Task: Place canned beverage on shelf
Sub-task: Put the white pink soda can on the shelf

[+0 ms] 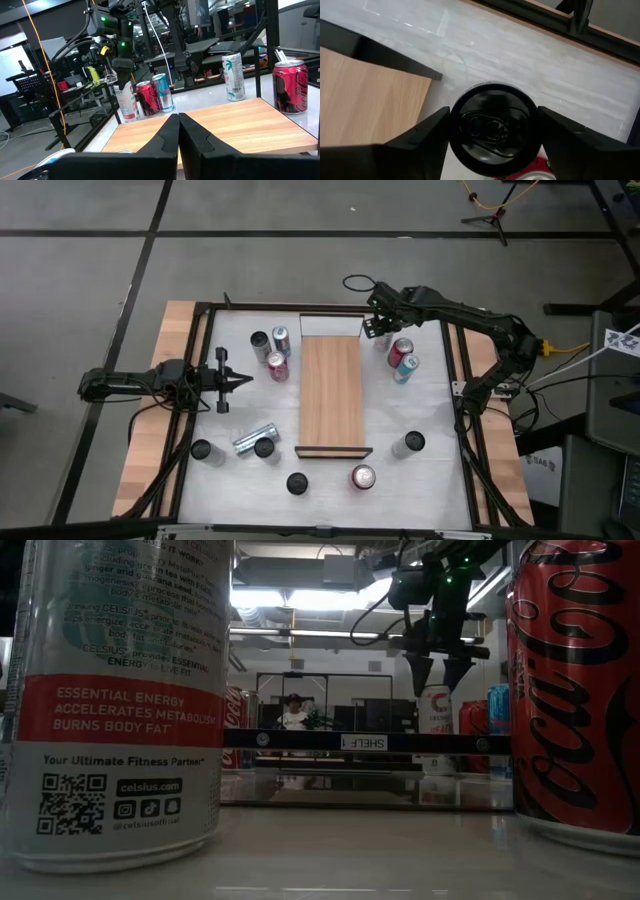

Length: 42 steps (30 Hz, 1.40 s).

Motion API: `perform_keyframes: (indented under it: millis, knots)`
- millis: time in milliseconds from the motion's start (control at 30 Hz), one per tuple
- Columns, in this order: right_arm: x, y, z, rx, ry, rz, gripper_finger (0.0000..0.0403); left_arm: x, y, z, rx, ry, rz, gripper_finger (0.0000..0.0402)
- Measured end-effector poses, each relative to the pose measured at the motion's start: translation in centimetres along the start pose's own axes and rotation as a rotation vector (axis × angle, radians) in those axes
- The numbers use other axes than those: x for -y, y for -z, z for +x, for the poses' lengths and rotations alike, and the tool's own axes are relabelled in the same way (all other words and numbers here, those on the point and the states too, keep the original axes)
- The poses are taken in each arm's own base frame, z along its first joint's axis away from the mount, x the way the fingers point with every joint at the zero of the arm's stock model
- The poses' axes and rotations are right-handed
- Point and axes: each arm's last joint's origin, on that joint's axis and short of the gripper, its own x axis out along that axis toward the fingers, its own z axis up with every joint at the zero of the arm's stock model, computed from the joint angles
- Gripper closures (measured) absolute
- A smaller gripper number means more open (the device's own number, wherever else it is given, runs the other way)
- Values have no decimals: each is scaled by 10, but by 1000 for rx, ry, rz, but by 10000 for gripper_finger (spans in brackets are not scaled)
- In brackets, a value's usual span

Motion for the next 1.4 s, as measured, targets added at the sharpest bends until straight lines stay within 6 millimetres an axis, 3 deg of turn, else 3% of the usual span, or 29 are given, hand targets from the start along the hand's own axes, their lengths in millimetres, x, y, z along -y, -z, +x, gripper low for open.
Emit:
perform_keyframes:
  millis: [233, 967, 1400]
  knots:
    - [0, 0, 0, 6, 2, -3, 139, 0, 0, 0, 0, 0, 0, 401]
    - [-3, 1, -2, -39, -123, -300, 139, 0, 0, 0, 0, 0, -2, 401]
    - [-8, -8, -28, -31, -273, -414, 139, 0, 0, 0, 0, -1, -3, 401]
